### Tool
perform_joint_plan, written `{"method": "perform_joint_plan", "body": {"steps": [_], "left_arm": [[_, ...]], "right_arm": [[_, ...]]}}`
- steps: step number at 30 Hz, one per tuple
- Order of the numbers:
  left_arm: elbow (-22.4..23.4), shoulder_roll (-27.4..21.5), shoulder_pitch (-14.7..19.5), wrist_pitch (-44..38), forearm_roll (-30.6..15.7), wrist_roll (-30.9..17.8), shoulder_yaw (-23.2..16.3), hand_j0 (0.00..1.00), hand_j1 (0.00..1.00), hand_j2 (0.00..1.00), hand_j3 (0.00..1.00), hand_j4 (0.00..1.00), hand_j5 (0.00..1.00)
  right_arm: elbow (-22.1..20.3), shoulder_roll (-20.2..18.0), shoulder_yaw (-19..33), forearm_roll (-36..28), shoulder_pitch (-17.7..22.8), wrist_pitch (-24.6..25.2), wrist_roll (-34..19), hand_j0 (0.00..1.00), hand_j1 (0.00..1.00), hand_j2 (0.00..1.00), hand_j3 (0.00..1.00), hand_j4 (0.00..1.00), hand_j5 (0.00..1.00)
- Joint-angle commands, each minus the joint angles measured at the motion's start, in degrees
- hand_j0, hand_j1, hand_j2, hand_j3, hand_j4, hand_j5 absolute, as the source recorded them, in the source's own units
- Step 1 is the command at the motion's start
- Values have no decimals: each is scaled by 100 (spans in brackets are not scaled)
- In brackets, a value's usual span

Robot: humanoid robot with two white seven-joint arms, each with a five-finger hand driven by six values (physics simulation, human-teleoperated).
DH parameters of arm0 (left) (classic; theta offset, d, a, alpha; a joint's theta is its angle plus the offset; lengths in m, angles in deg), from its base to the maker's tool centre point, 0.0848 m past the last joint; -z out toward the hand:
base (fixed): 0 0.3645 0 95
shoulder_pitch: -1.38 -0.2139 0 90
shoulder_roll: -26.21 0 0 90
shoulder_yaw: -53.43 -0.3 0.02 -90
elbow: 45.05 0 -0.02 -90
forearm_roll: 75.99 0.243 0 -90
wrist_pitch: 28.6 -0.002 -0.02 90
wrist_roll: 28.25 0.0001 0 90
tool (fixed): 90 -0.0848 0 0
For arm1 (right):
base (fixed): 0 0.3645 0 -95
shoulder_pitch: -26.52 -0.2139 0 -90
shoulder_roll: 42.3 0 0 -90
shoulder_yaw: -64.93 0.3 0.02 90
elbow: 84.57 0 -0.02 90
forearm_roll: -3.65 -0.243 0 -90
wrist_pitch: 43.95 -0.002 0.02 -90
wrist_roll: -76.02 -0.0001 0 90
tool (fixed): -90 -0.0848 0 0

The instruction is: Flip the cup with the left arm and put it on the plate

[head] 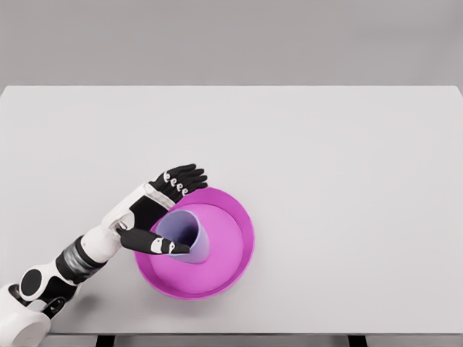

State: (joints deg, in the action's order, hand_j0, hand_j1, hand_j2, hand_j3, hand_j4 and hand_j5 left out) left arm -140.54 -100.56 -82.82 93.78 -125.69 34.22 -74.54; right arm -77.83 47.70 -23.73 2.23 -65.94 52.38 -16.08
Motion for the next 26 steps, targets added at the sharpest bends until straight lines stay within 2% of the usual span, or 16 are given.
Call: {"method": "perform_joint_plan", "body": {"steps": [1,8,10,11,12,13,14,15,21,26], "left_arm": [[-66,-23,0,6,-32,2,18,100,100,100,100,100,100],[-348,-67,35,-3,-102,2,106,100,100,100,100,100,100],[-514,-313,62,-12,-137,20,167,100,100,100,100,100,100],[-550,-725,123,6,-76,37,465,100,100,100,100,100,100],[-532,-1436,430,6,248,46,563,100,100,100,100,100,100],[-488,-1886,729,-29,1126,46,607,100,100,100,100,100,100],[-479,-1904,1001,-65,1979,37,738,100,100,100,100,100,100],[-471,-1913,1081,-56,2341,37,896,100,100,100,100,100,100],[-348,-2018,1116,181,2412,-15,949,100,100,100,100,100,100],[-128,-2317,1116,262,2087,-15,958,100,100,100,100,100,100]], "right_arm": [[2,0,-1,1,0,0,-1,100,100,100,100,100,100],[2,0,-1,1,9,0,-1,100,100,100,100,100,100],[2,0,-1,1,0,0,-1,100,100,100,100,100,100],[2,0,-1,1,0,0,-1,100,100,100,100,100,100],[2,0,-1,1,0,0,-1,100,100,100,100,100,100],[2,0,-1,1,0,0,-1,100,100,100,100,100,100],[2,0,-1,1,0,0,-1,100,100,100,100,100,100],[2,0,-1,1,9,0,-1,100,100,100,100,100,100],[2,0,-1,1,0,0,-1,100,100,100,100,100,100],[2,0,-1,1,0,0,-1,100,100,100,100,100,100]]}}
